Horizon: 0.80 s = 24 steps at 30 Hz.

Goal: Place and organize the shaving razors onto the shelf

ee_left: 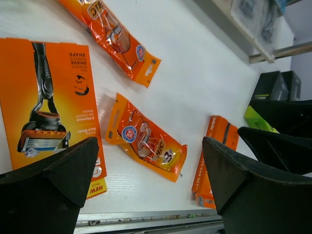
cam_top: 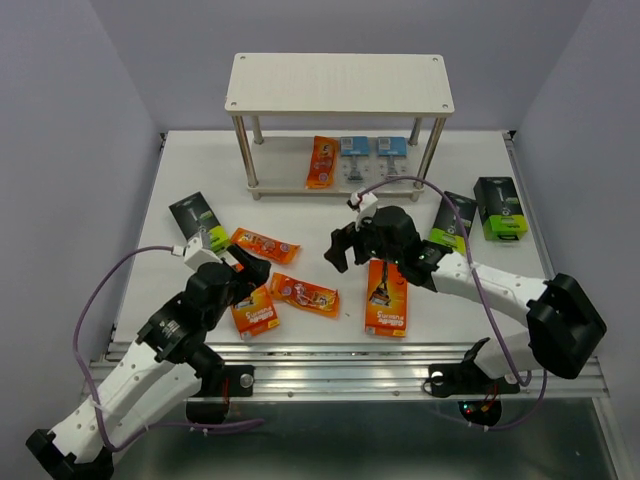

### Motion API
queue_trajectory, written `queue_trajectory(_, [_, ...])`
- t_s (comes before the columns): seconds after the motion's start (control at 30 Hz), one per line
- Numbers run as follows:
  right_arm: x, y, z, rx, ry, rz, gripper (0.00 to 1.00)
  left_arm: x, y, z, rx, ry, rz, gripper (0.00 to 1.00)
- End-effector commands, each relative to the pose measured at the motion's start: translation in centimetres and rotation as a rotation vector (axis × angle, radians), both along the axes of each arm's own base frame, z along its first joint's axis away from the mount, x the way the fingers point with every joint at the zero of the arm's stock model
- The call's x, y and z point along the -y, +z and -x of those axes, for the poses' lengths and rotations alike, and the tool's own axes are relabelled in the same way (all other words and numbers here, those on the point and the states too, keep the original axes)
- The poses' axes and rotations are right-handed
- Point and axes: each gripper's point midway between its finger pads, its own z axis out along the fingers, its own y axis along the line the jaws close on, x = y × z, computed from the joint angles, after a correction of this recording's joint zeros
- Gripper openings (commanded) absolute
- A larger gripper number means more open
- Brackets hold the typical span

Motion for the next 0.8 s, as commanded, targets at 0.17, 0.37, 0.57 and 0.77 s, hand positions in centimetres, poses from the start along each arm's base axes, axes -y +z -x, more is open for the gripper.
queue_trajectory(0.17, [0.3, -0.9, 4.8, -0.119, 0.084, -0.054, 1.00, 2.7, -3.3, -1.6, -0.018, -0.105, -0.040, 0.99])
queue_trajectory(0.37, [0.4, -1.1, 5.3, -0.129, 0.102, -0.049, 1.00, 4.6, -4.6, -3.0, -0.041, -0.214, -0.105, 0.99])
queue_trajectory(0.57, [0.6, -1.3, 5.5, -0.127, 0.103, -0.040, 1.00, 4.2, -8.2, -4.0, -0.137, -0.251, -0.131, 0.90])
queue_trajectory(0.77, [0.7, -1.5, 5.4, -0.123, 0.107, -0.031, 1.00, 4.5, -10.0, -4.5, -0.168, -0.297, -0.109, 0.84])
